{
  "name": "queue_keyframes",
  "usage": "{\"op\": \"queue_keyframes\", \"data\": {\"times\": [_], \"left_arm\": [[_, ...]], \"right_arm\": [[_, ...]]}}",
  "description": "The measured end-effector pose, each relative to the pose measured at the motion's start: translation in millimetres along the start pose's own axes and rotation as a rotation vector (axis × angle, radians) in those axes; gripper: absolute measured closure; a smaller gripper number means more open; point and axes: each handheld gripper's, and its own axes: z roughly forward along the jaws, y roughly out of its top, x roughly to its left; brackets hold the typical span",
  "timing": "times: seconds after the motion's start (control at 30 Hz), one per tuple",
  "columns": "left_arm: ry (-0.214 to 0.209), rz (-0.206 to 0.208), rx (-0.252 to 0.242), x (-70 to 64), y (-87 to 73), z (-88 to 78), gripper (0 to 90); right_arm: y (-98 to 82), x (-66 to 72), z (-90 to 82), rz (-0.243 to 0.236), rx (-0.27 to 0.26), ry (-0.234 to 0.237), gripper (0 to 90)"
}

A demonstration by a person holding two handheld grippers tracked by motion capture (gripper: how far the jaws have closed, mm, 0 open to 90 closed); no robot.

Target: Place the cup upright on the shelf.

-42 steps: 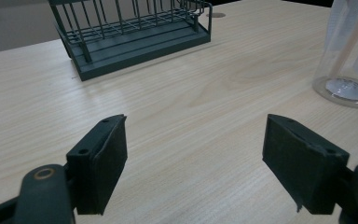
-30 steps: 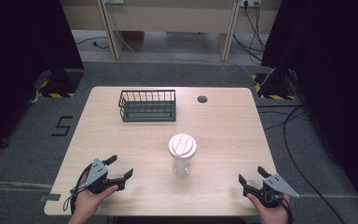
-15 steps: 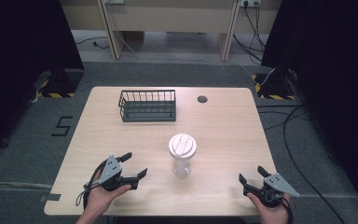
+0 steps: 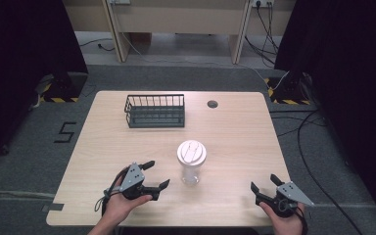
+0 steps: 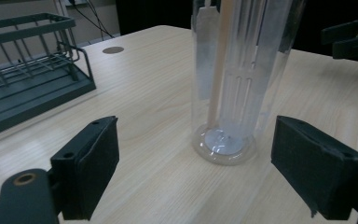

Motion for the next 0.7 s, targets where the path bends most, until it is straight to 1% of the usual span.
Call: {"op": "queue_keyframes", "data": {"times": [0.07,0.1,0.13,0.17,0.23,0.5,0.7], "left_arm": [[-0.012,0.004,0.004,-2.8,1.1,5.1,14.8],[-0.012,0.004,0.004,-2.8,1.1,5.1,14.7],[-0.026,0.009,0.009,-5.4,1.4,10.6,14.7],[-0.026,0.009,0.009,-5.4,1.4,10.6,14.7],[-0.039,0.011,0.016,-7.1,1.9,18.0,14.7],[-0.055,0.017,0.019,-8.6,5.5,33.5,14.7],[-0.076,0.024,0.023,-11.7,7.2,43.8,14.7]], "right_arm": [[0.0,-0.1,0.0,0.0,0.0,0.0,18.5],[0.0,-0.2,0.0,0.0,0.0,0.001,18.5],[0.0,-0.2,0.0,0.001,0.0,0.001,18.5],[0.0,-0.2,0.0,0.001,0.0,0.001,18.5],[0.0,-0.3,0.0,0.0,0.0,0.002,18.6],[0.1,-0.4,0.4,0.0,0.001,0.002,18.6],[0.1,-0.6,0.4,0.002,0.002,0.003,18.7]]}}
